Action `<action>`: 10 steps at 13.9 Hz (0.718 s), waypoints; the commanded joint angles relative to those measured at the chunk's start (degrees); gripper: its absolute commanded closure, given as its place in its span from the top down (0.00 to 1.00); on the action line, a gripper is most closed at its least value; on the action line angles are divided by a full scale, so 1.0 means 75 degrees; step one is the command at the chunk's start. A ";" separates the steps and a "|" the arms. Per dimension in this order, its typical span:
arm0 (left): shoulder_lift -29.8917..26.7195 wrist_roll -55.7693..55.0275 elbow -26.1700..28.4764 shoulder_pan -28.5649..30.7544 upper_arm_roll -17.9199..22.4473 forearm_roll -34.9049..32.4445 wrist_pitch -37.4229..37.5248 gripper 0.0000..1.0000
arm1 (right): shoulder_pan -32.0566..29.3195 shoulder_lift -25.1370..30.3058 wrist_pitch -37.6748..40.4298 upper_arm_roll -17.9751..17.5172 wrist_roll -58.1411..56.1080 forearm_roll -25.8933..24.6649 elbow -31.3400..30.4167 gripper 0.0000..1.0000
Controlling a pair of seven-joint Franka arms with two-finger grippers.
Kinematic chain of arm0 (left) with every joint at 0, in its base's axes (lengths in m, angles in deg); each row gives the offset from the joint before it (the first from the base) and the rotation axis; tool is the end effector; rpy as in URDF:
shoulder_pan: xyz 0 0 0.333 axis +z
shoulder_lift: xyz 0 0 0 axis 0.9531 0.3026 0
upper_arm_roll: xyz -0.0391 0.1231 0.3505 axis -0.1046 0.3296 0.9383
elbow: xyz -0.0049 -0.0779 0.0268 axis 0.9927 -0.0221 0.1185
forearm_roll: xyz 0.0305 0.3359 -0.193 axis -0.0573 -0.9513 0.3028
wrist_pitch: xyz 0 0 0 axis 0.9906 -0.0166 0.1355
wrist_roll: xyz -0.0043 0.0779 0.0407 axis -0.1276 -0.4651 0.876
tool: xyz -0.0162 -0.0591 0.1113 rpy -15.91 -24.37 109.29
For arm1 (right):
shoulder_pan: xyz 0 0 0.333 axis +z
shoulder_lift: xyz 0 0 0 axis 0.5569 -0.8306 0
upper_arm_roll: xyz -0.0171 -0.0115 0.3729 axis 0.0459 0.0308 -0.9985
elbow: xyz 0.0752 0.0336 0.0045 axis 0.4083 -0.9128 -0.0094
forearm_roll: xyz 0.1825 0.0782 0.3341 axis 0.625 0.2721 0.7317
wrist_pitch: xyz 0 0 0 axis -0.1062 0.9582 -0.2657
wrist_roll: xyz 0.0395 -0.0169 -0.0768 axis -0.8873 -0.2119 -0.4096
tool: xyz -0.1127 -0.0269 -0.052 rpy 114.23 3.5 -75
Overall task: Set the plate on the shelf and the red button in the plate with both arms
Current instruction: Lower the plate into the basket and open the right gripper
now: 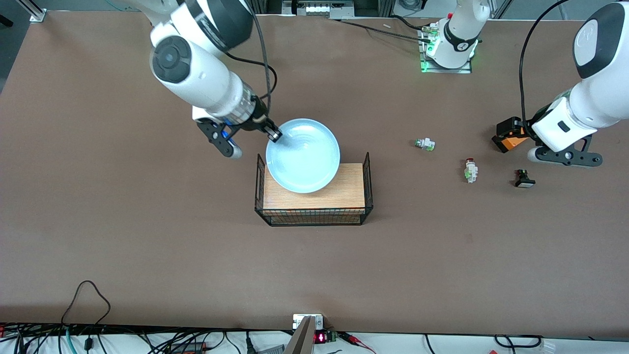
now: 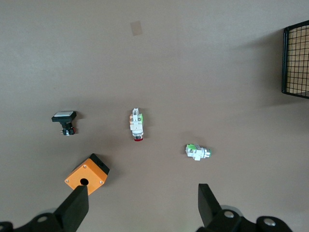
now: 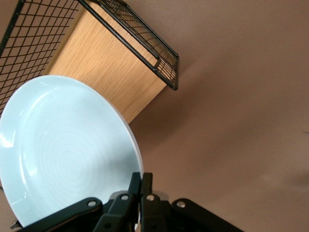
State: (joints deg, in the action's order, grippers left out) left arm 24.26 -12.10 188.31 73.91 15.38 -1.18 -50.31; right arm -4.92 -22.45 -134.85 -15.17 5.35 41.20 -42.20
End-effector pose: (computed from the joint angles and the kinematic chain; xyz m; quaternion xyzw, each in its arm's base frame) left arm 0.5632 -0.0292 0.5510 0.9956 -0.0515 -0.0785 0.0013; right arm 0.5549 0.4001 0.5057 -0.9073 0.3884 0.1139 0.1141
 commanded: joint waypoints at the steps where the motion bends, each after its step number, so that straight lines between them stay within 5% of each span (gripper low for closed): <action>1: -0.0057 0.0031 -0.0115 0.0019 -0.0059 -0.0156 0.0236 1.00 | 0.0198 -0.0100 -0.0355 0.0090 0.0170 -0.0127 -0.0134 0.00; 10: -0.0057 0.0031 -0.0115 0.0031 -0.0059 -0.0156 0.0271 1.00 | 0.0363 -0.0511 -0.1504 0.0137 0.0041 -0.0900 -0.0580 0.00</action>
State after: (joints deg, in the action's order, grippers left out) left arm 24.26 -12.10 188.25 73.91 15.33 -1.18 -49.60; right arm -2.90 -26.60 -145.01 -14.87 5.35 35.68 -46.06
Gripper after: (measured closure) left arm 0.000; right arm 0.974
